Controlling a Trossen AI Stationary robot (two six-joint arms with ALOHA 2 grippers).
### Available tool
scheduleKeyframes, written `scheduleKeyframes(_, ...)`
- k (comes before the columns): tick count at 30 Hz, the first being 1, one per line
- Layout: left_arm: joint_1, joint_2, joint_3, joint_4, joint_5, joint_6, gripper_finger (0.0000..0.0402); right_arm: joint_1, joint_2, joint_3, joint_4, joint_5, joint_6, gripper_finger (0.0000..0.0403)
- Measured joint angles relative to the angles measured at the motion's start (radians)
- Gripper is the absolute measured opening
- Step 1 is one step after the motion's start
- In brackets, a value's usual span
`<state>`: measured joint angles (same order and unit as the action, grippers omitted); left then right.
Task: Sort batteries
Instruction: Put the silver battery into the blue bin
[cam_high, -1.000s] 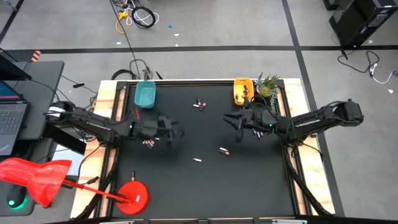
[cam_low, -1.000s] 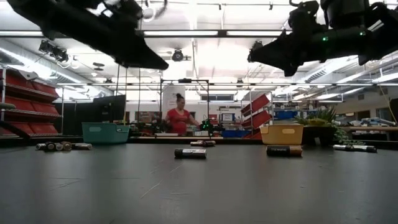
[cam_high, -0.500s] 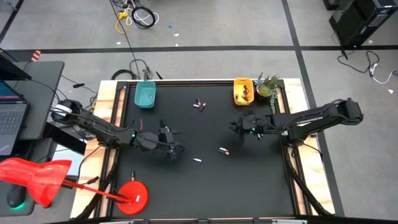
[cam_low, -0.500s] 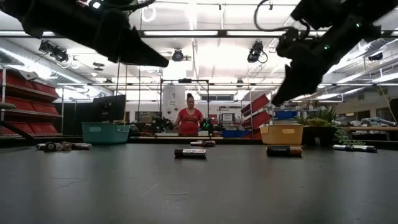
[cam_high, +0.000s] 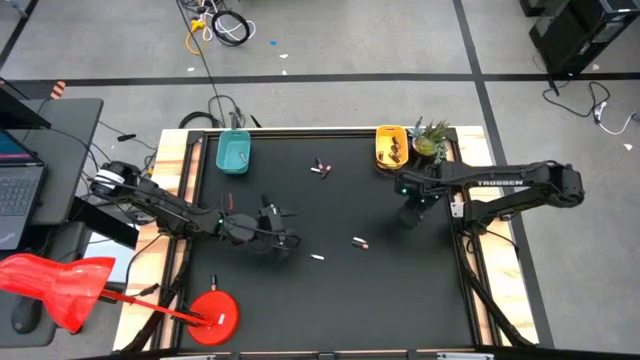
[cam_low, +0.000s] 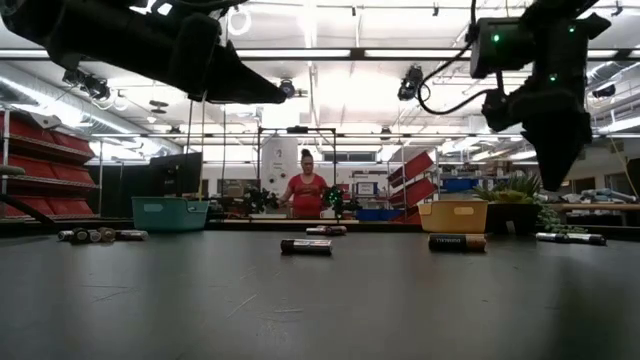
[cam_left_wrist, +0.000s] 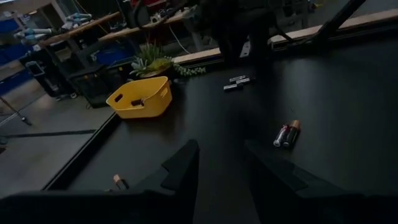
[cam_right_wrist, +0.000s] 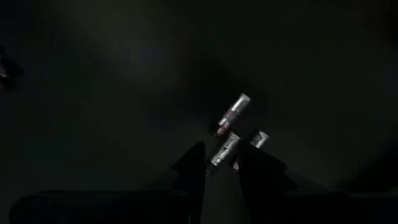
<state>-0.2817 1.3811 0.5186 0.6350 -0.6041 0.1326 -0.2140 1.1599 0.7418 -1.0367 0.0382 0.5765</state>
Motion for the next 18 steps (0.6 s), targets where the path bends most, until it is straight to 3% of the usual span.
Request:
scheduleKeyframes(7, 0.0, 0.0, 0.0, 0.024, 0.002, 0.017, 0.0133, -0.05, 0.02, 0.0, 0.062, 0.044, -0.053, 0.0103)
scheduleKeyframes(18, 0.0, 0.0, 0.0, 0.026, 0.003, 0.043, 0.0133, -0.072, 0.198, -0.008, 0.136, 0.063, -0.081, 0.0103)
